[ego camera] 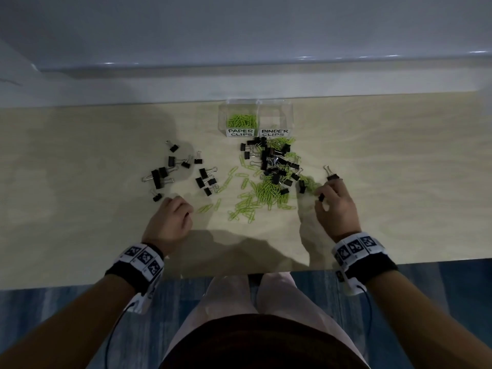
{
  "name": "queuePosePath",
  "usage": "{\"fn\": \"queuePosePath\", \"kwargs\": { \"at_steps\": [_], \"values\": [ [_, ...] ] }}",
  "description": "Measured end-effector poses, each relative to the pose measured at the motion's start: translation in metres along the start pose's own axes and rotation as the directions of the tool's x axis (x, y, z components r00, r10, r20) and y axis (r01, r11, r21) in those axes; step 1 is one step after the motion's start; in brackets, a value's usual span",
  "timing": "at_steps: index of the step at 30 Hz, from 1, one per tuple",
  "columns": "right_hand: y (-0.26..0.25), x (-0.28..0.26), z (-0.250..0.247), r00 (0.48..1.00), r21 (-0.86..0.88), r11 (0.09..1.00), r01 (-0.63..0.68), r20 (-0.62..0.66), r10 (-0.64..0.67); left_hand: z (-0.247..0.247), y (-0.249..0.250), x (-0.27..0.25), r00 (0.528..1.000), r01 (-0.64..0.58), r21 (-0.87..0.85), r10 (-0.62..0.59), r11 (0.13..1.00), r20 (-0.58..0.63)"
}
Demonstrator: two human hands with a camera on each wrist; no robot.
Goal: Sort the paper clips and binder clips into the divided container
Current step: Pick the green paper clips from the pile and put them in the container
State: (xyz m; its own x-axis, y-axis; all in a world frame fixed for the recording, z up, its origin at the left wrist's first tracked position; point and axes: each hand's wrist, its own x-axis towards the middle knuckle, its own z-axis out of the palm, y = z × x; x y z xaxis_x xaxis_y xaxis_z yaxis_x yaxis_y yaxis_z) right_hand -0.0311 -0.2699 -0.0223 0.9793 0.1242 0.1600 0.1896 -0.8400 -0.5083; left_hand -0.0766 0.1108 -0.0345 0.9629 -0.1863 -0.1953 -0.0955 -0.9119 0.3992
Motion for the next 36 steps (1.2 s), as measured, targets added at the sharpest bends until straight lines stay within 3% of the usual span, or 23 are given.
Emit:
{"fn": "queuePosePath", "kwargs": {
  "at_steps": [3, 5, 9, 13, 16, 18, 21, 25, 32, 36],
  "values": [
    [0.020, 0.000, -0.008, 1.000, 0.007, 1.000, 0.019, 0.001, -0.019, -0.006, 0.002, 0.010, 1.000, 0.003, 0.044, -0.002, 0.999, -0.013],
    [0.029, -0.003, -0.009, 0.999, -0.007, 0.999, -0.036, -0.018, 0.036, -0.002, 0.011, 0.014, 1.000, -0.005, 0.045, 0.005, 0.999, 0.002],
    [0.022, -0.015, -0.008, 0.986, 0.017, 0.988, -0.152, -0.060, 0.152, 0.010, 0.037, 0.015, 0.984, 0.130, 0.002, -0.129, 0.992, 0.126],
    [0.004, -0.040, 0.005, 0.977, -0.007, 0.978, -0.208, 0.051, 0.208, 0.018, 0.056, 0.017, 0.976, 0.195, -0.067, -0.187, 0.979, 0.112],
    [-0.008, -0.045, 0.016, 0.932, -0.057, 0.943, -0.328, 0.141, 0.333, 0.022, 0.071, 0.027, 0.975, 0.211, -0.118, -0.200, 0.970, 0.099],
    [-0.022, -0.039, 0.024, 0.915, -0.050, 0.936, -0.349, 0.197, 0.352, 0.024, 0.083, 0.036, 0.977, 0.200, -0.152, -0.186, 0.968, 0.102],
    [-0.045, -0.023, 0.039, 0.943, 0.003, 0.964, -0.265, 0.209, 0.258, 0.028, 0.101, 0.052, 0.989, 0.136, -0.178, -0.123, 0.975, 0.082],
    [-0.067, -0.001, 0.060, 0.930, -0.001, 0.966, -0.257, 0.274, 0.247, 0.031, 0.114, 0.069, 0.995, 0.080, -0.211, -0.067, 0.974, 0.069],
    [-0.073, 0.018, 0.065, 0.943, 0.072, 0.959, -0.275, 0.217, 0.254, 0.030, 0.116, 0.089, 0.993, -0.035, -0.191, 0.055, 0.981, 0.101],
    [-0.068, 0.025, 0.060, 0.946, 0.080, 0.961, -0.266, 0.211, 0.245, 0.028, 0.121, 0.097, 0.996, -0.044, -0.133, 0.054, 0.990, 0.072]
  ]
}}
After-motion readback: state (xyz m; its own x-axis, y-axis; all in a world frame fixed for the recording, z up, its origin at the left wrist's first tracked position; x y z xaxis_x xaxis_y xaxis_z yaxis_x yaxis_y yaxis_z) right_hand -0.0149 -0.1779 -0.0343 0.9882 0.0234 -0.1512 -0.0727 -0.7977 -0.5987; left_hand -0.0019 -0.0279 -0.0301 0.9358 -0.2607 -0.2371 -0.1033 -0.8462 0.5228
